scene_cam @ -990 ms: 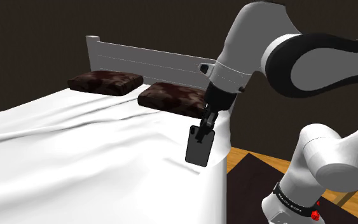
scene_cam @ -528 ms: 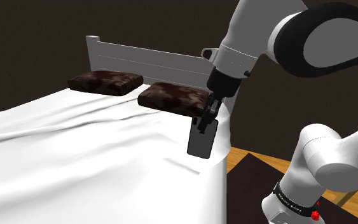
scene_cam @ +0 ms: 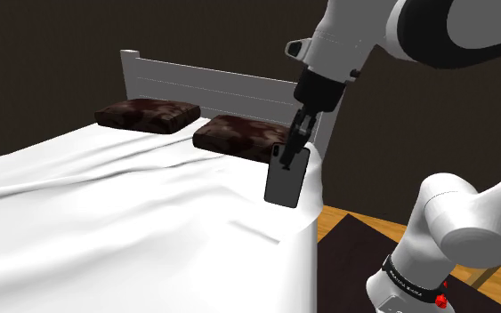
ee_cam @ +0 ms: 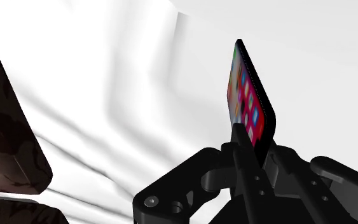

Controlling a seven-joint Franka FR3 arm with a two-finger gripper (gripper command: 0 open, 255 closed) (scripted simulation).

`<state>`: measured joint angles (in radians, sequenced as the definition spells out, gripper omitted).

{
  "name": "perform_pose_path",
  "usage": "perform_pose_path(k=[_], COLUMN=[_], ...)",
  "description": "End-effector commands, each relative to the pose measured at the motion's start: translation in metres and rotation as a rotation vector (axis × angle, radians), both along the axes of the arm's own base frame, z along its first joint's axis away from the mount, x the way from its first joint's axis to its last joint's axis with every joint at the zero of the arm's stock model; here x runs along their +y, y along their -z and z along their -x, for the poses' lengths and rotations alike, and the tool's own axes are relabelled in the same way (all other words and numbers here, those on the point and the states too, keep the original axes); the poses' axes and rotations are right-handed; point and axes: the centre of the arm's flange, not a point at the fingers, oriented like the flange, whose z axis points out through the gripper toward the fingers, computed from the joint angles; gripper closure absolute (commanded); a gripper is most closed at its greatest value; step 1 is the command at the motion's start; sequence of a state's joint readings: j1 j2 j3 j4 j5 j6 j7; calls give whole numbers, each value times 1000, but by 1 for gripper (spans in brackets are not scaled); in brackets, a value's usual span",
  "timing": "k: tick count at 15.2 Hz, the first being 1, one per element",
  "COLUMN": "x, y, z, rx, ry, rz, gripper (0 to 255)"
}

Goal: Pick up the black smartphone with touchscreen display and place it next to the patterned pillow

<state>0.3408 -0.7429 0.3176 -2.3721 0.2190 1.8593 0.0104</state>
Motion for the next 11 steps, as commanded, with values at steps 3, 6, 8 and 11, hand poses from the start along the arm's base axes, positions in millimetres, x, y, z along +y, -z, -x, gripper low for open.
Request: perform_pose_path(k=[3,6,8,11], x=[-7,-24,-36,-54], y=[-14,-14,-14,-15], z=[-12,-47,-71,-106], rx=[0,0,0,0], ry=[0,0,0,0], rz=[0,0,0,0], gripper=[255,255,255,255])
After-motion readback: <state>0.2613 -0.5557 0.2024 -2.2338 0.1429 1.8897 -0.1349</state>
